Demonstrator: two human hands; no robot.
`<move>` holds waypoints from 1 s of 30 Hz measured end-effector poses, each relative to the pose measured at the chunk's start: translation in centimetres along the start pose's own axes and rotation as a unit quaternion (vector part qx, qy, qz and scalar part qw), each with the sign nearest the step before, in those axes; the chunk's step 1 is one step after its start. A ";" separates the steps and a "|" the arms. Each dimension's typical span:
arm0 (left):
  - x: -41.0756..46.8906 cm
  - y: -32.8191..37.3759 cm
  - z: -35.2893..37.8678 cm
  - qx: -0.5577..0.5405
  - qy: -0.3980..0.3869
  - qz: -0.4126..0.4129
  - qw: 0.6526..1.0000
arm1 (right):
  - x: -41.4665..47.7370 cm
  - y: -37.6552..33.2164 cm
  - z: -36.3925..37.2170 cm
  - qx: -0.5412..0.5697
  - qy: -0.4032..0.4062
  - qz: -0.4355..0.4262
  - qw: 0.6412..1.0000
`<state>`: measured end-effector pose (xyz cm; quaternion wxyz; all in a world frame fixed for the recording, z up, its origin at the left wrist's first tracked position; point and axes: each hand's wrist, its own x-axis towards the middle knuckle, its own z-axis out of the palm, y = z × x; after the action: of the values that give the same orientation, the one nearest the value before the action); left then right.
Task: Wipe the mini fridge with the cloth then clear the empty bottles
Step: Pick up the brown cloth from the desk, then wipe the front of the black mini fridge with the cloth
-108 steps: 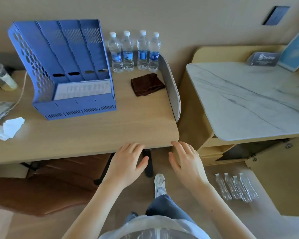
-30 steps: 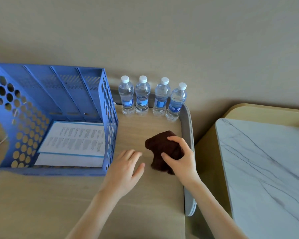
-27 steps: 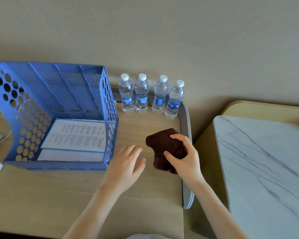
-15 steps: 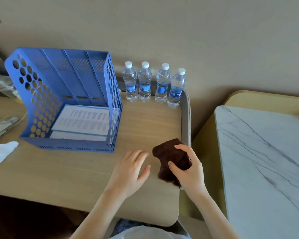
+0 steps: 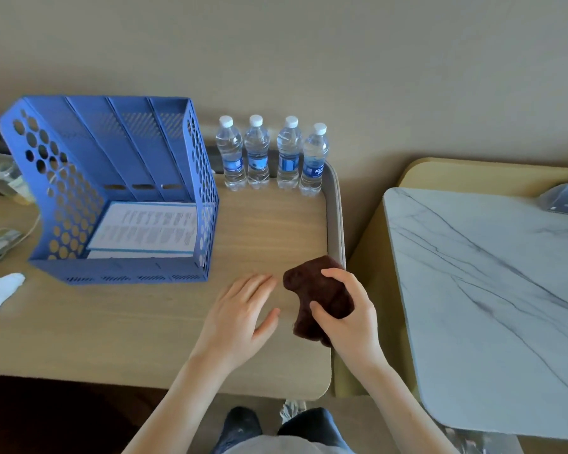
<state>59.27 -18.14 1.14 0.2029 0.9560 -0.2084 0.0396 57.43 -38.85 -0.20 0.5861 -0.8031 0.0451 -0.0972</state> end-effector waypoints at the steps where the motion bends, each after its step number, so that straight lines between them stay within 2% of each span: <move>1: -0.3 0.0 -0.2 -0.001 0.002 0.007 1.000 | -0.6 -0.3 0.1 -0.004 0.010 -0.004 1.000; 7: -4.8 -0.8 -1.4 -0.009 0.003 0.064 0.998 | -6.7 -2.0 1.8 -0.028 0.071 -0.004 0.997; 18: -18.7 -3.8 -3.2 -0.056 -0.080 0.171 0.980 | -25.7 -5.2 8.2 -0.006 0.199 0.108 0.974; 25: -22.2 -1.5 -3.9 -0.095 -0.122 0.256 0.954 | -33.8 -7.0 8.3 -0.041 0.293 0.129 0.946; 30: -23.4 1.9 -3.3 -0.118 -0.140 0.310 0.933 | -38.4 -8.0 6.7 -0.035 0.377 0.144 0.914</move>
<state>37.18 -9.43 1.06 0.2604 0.8087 -0.5242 -0.0587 21.01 -22.97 1.47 0.5046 -0.7114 0.3816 -0.3059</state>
